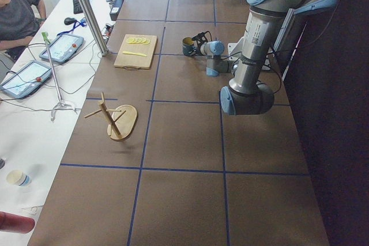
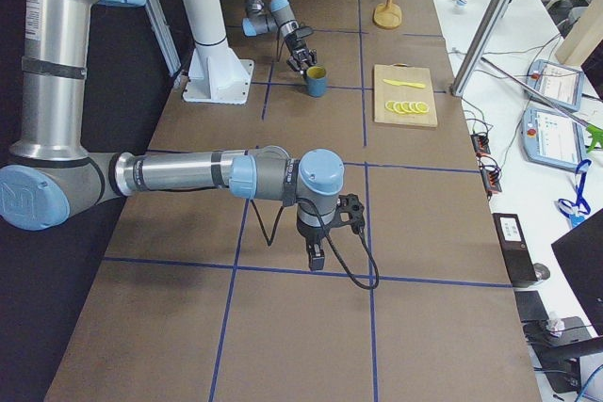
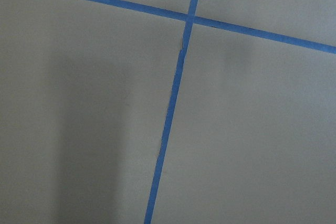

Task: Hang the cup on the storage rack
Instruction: 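Grasp the teal mug's side with the left gripper, then lift the mug with the left gripper and carry it toward the wooden rack, then lower the mug's handle onto a peg of the wooden rack with the left gripper, then open the left gripper and pull it back from the hanging mug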

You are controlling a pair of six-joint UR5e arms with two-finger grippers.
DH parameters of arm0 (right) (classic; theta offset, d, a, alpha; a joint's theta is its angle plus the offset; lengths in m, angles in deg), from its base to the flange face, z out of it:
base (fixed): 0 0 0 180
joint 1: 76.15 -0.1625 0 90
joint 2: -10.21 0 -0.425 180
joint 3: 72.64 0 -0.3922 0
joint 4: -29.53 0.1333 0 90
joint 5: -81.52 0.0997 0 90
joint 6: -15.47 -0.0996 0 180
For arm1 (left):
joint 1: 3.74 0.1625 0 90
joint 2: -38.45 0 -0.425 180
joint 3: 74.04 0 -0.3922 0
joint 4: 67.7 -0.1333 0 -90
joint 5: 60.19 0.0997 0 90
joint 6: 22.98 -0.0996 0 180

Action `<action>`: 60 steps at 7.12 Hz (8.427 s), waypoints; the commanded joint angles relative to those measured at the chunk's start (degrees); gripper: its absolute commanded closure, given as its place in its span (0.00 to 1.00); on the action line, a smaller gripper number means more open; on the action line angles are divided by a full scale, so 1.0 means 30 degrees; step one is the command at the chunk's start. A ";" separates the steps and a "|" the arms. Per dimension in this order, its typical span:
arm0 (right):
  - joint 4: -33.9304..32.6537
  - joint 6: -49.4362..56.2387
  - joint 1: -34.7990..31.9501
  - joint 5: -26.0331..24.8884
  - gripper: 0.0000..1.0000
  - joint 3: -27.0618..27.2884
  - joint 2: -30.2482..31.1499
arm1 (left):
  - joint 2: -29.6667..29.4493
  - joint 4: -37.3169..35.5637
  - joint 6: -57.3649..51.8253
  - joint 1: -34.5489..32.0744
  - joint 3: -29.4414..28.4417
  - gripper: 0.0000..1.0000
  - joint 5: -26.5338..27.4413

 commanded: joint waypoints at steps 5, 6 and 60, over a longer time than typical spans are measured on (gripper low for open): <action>0.0013 0.0089 0.0000 -0.0087 0.00 0.0000 0.0157 | 0.0158 0.0335 1.0729 -0.0877 0.2883 1.00 0.0059; 0.0013 0.0118 0.0000 -0.0058 0.00 0.0001 0.0216 | 0.0158 0.0422 1.5819 -0.1753 0.3122 1.00 -0.0028; 0.0042 0.0236 0.0000 -0.0087 0.00 0.0030 0.0305 | 1.0030 1.7456 1.9565 -1.5297 -0.2647 0.00 -1.2095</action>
